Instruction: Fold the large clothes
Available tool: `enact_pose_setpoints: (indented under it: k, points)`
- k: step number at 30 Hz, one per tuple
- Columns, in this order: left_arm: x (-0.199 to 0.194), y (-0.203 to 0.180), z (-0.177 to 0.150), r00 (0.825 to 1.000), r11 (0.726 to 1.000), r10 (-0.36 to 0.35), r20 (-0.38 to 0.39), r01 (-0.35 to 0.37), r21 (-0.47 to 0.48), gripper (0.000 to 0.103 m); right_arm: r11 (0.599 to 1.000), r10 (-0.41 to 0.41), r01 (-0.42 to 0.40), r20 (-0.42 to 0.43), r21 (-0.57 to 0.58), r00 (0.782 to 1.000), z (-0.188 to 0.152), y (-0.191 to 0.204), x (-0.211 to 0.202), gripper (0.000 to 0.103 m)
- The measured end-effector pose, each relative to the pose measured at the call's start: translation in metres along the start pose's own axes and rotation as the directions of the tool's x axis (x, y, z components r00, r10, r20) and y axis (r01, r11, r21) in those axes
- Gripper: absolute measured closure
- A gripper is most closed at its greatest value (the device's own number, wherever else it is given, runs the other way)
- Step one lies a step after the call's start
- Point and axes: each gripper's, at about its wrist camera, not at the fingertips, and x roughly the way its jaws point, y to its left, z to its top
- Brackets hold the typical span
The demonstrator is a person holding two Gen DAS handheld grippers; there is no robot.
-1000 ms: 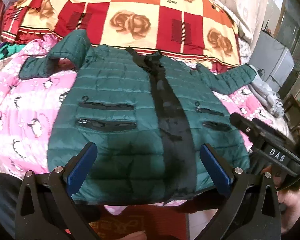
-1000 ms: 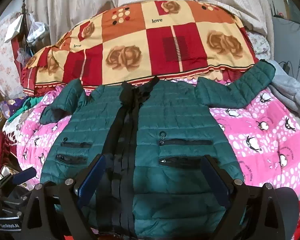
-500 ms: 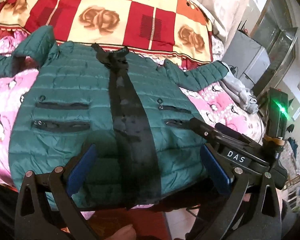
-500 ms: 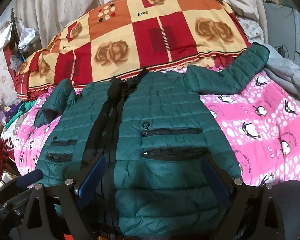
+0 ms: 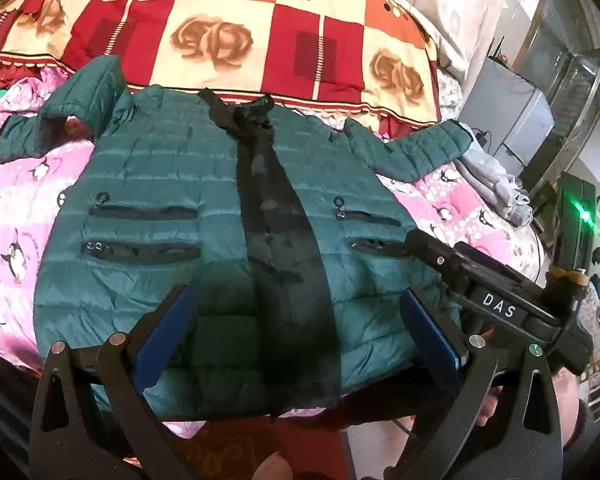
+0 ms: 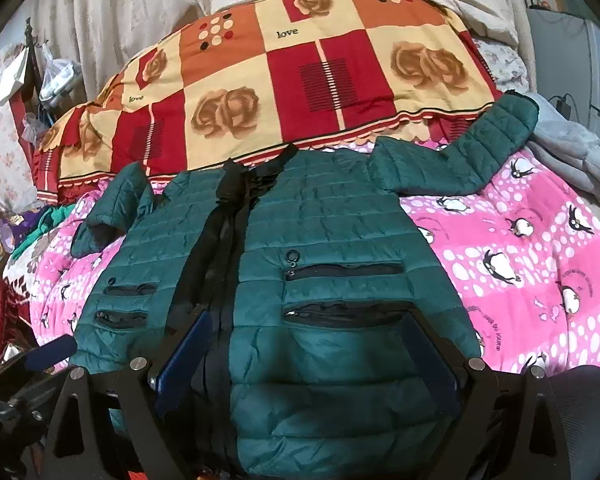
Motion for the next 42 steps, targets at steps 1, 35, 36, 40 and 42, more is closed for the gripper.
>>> enact_pose_setpoints:
  k: [1,35,36,40,42]
  points:
    - [0.001,-0.001,-0.001,1.0,1.0,0.002,-0.001,-0.002,0.004,0.0,1.0,0.0,0.0,0.001,0.004,1.0,0.0,-0.002,0.0,0.008]
    - [0.002,0.007,-0.001,0.998,0.999,0.053,0.02,-0.053,-0.011,0.0,1.0,0.019,-0.019,0.002,0.003,1.0,-0.005,-0.003,0.004,0.008]
    - [0.003,0.008,0.001,0.998,0.999,0.053,0.02,-0.053,-0.012,0.0,1.0,0.016,-0.016,0.004,-0.003,1.0,-0.005,-0.002,0.004,0.008]
    - [0.009,0.013,0.012,0.995,0.996,0.092,0.022,-0.092,0.002,0.0,1.0,0.006,-0.006,-0.004,-0.002,1.0,-0.003,-0.004,0.007,0.008]
    - [0.011,0.017,0.02,0.993,0.993,0.118,0.025,-0.118,-0.005,0.0,1.0,0.004,-0.004,-0.01,-0.003,1.0,0.0,-0.005,0.007,0.008]
